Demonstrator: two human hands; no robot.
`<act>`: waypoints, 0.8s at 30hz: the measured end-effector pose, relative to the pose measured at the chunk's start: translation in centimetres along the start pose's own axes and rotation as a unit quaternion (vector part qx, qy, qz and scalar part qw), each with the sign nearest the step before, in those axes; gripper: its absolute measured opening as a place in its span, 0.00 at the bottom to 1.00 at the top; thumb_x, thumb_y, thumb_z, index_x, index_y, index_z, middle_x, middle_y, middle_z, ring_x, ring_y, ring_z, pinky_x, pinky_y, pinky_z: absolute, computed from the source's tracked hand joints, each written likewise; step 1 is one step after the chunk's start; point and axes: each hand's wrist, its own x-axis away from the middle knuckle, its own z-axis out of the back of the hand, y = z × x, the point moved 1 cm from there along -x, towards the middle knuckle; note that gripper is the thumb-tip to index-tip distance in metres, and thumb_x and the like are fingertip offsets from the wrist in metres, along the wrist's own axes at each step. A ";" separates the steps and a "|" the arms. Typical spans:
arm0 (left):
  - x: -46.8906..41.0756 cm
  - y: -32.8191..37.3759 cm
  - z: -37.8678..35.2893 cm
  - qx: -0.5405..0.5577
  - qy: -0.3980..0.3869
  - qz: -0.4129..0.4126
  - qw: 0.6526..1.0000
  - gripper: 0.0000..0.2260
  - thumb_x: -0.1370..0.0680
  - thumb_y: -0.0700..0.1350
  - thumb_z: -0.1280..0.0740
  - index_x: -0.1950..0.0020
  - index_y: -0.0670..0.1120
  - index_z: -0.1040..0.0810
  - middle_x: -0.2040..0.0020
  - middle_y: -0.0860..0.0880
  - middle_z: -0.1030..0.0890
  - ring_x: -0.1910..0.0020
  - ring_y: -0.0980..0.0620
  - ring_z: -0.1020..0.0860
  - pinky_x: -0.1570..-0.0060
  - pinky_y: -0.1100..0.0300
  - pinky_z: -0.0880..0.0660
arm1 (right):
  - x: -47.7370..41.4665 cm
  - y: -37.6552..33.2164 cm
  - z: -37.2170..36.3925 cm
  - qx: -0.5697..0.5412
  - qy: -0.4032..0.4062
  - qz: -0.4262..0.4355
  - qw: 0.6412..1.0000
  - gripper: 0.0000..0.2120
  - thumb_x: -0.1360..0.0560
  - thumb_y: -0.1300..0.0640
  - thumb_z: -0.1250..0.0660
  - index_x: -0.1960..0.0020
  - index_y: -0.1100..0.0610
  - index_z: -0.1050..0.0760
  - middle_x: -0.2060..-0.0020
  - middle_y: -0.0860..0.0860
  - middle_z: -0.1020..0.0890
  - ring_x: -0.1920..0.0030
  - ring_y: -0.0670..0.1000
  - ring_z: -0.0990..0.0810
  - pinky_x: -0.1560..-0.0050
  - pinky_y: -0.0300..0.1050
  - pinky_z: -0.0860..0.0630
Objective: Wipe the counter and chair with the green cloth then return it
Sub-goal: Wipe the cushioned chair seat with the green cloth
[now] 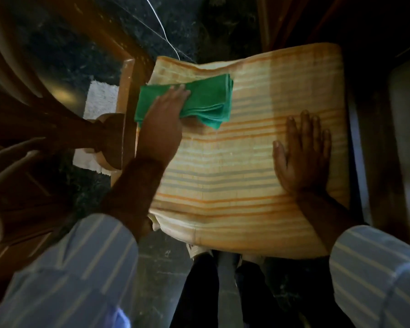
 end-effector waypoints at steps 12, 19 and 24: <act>16.7 -0.6 -5.9 -0.091 -0.098 0.099 0.986 0.32 0.25 0.31 0.40 0.21 0.43 0.35 0.20 0.47 0.37 0.19 0.42 0.42 0.21 0.37 0.48 | 0.0 -0.2 -0.1 0.002 0.002 -0.005 1.000 0.30 0.15 0.40 0.49 0.16 0.51 0.42 0.15 0.56 0.41 0.15 0.59 0.43 0.17 0.62 0.45; 23.4 3.9 -3.0 0.060 -0.099 0.110 0.987 0.25 0.23 0.36 0.45 0.27 0.40 0.26 0.27 0.47 0.27 0.28 0.39 0.25 0.25 0.48 0.37 | 0.1 -0.1 -0.1 0.000 0.006 -0.007 1.000 0.30 0.15 0.40 0.49 0.16 0.51 0.42 0.15 0.56 0.41 0.15 0.59 0.43 0.17 0.63 0.44; 12.8 5.9 -0.6 0.119 0.066 0.144 0.980 0.20 0.17 0.36 0.39 0.24 0.44 0.30 0.29 0.43 0.22 0.32 0.48 0.24 0.30 0.61 0.33 | 0.0 -0.2 0.1 -0.004 0.003 -0.008 1.000 0.30 0.15 0.41 0.47 0.16 0.51 0.41 0.16 0.56 0.40 0.15 0.59 0.42 0.17 0.63 0.44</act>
